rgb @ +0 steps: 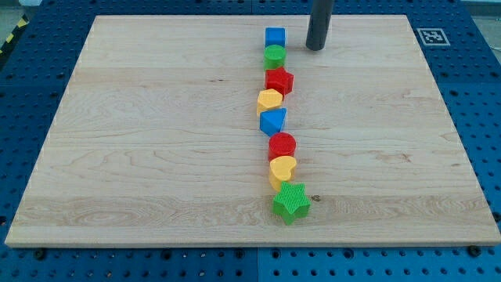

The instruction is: Move the cube to the left

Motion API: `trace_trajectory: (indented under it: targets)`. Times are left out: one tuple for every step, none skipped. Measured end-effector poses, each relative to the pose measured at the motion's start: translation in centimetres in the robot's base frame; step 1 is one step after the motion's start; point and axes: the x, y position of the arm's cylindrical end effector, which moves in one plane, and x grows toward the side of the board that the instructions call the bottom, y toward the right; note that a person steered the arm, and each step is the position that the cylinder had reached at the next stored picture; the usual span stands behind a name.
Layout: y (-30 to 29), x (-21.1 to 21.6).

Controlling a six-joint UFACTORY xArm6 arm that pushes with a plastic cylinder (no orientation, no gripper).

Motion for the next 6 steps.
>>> trace_trajectory:
  targets:
    - [-0.2,-1.2]
    - [-2.3,-2.2]
    - [-4.2,-1.4]
    - [-8.2,-0.5]
    - [-13.5,-0.4]
    - [-18.6,-0.4]
